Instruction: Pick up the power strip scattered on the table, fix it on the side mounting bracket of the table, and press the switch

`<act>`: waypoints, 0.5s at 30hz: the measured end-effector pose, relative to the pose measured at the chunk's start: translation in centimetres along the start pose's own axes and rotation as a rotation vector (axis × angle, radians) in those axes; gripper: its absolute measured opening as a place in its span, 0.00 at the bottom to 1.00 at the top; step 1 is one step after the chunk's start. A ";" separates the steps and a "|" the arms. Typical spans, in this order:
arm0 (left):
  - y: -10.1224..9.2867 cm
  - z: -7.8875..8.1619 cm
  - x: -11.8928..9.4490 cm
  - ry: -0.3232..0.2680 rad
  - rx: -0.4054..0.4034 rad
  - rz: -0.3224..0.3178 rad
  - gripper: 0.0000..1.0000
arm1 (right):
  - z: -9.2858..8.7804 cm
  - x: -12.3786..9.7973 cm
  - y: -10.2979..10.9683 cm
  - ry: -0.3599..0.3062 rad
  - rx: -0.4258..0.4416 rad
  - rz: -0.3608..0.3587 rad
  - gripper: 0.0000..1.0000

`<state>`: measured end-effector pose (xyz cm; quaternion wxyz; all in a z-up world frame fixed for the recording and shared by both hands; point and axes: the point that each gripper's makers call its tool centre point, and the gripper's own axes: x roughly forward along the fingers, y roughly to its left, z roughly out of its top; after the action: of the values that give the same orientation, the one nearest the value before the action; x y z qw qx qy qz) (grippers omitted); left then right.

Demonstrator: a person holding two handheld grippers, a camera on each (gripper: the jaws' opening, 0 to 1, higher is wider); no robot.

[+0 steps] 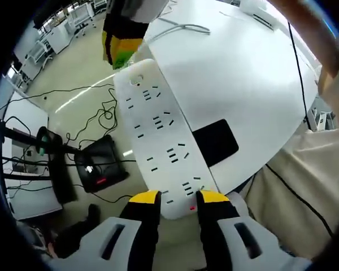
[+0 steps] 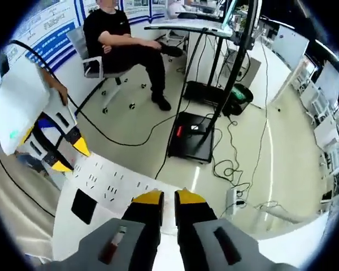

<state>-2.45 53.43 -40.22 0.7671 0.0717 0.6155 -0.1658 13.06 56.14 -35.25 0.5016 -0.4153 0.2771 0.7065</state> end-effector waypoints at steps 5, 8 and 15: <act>-0.1 0.0 0.0 -0.001 0.001 -0.004 0.31 | 0.7 -2.2 0.3 -0.090 0.022 -0.036 0.07; 0.0 0.1 0.1 0.002 0.004 -0.004 0.31 | 1.5 -3.0 0.4 -0.131 0.025 -0.052 0.08; -0.1 0.1 0.2 0.008 0.004 -0.005 0.31 | 3.2 -6.0 0.0 -0.344 0.099 -0.112 0.10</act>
<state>-2.35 53.27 -40.35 0.7641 0.0723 0.6184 -0.1687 13.01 55.87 -28.42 0.5998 -0.2779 0.1984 0.7236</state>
